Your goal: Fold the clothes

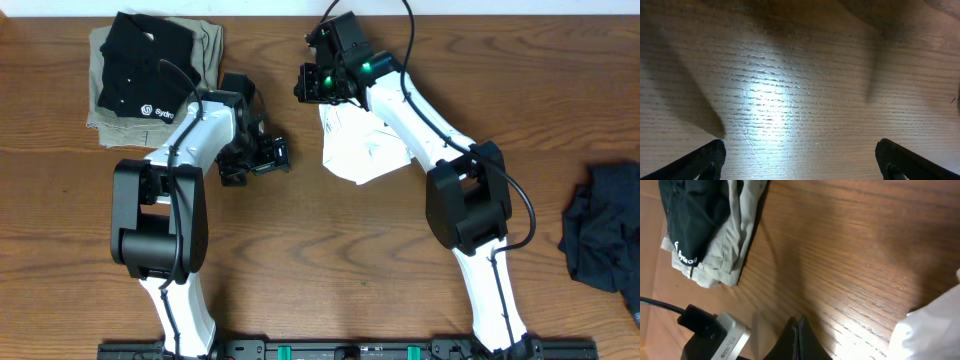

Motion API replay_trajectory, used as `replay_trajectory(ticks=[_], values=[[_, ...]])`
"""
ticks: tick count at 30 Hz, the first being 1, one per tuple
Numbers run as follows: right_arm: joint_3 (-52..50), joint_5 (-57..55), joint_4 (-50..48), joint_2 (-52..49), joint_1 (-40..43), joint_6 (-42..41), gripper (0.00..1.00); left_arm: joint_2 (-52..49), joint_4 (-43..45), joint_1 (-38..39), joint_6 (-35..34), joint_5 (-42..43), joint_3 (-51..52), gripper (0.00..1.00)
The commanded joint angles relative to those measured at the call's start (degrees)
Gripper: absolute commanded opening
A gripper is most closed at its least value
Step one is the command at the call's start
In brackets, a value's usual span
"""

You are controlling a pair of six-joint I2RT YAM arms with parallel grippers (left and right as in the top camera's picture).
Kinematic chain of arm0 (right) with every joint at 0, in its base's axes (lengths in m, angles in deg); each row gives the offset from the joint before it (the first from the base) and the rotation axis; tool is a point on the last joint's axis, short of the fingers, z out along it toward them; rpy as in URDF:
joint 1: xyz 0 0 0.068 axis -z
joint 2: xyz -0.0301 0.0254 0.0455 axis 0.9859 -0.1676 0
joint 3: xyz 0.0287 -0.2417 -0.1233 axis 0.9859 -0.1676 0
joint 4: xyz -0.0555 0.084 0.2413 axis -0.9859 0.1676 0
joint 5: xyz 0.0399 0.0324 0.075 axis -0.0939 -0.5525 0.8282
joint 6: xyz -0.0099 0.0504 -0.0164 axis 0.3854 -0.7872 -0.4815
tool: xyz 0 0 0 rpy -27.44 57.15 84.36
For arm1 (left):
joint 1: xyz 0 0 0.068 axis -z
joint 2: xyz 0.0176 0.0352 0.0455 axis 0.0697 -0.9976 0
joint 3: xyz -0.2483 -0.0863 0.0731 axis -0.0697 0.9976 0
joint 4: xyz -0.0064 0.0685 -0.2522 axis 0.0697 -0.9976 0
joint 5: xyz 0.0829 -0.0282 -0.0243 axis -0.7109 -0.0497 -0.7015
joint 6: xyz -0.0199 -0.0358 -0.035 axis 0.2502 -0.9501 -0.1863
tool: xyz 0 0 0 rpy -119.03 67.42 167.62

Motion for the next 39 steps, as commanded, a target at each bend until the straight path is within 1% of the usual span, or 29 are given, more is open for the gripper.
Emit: replay_trajectory(ticks=[1, 3, 4, 6, 7, 8, 9, 13, 21, 26, 29, 31, 32, 33, 35, 39], values=[[-0.1, 0.4, 0.5, 2.9, 3.6, -0.9, 0.01, 1.2, -0.5, -0.2, 0.2, 0.3, 0.4, 0.97], [-0.1, -0.1, 1.5, 5.0, 5.5, -0.7, 0.03, 1.2, -0.5, -0.2, 0.2, 0.3, 0.4, 0.98], [-0.1, -0.3, 2.1, 6.1, 6.5, -0.7, 0.11, 1.2, -0.4, -0.2, 0.2, 0.3, 0.4, 0.97], [-0.1, -0.3, 3.6, 7.7, 8.5, -0.2, 0.47, 1.2, -0.4, -0.2, 0.2, 0.3, 0.4, 0.97], [-0.1, -0.2, 4.5, 8.2, 9.5, 0.5, 0.58, 1.2, -0.2, -0.2, 0.2, 0.3, 0.4, 0.98], [-0.1, -0.2, 5.4, 8.2, 10.2, 1.0, 0.63, 1.2, 0.0, -0.2, 0.1, 0.3, 0.4, 0.98], [-0.1, -0.2, 6.6, 8.2, 10.8, 1.4, 0.65, 1.2, 0.2, -0.2, 0.1, 0.3, 0.4, 0.98], [-0.2, -1.5, 11.5, 6.6, 11.3, 5.2, 0.67, 1.2, 0.8, -0.2, 0.1, 0.3, 0.4, 0.97], [-0.2, -4.2, 11.1, 2.8, 8.4, 5.7, 0.67, 1.2, 0.8, -0.2, 0.1, 0.3, 0.4, 0.97], [-0.2, -4.2, 8.4, 0.6, 7.0, 5.5, 0.64, 1.2, 0.6, -0.2, 0.1, 0.3, 0.4, 0.97], [-0.2, -4.2, 7.3, 0.2, 6.0, 5.0, 0.60, 1.2, 0.6, -0.2, 0.1, 0.3, 0.4, 0.98], [-0.2, -5.4, 7.1, -0.3, 5.3, 5.0, 0.59, 1.2, 0.6, -0.2, 0.1, 0.3, 0.4, 0.97], [-0.2, -5.9, 7.1, -0.4, 4.9, 5.0, 0.56, 1.2, 0.6, -0.2, 0.1, 0.3, 0.4, 0.97], [-0.2, -6.1, 6.9, -0.7, 4.7, 5.0, 0.49, 1.2, 0.6, -0.2, 0.1, 0.3, 0.4, 0.97], [-0.2, -6.0, 6.4, -1.2, 4.1, 4.8, 0.32, 1.2, 0.6, -0.2, 0.1, 0.3, 0.4, 0.97], [-0.2, -6.0, 4.9, -1.4, 2.3, 4.6, 0.07, 1.2, 0.6, -0.2, 0.1, 0.3, 0.4, 0.97]])
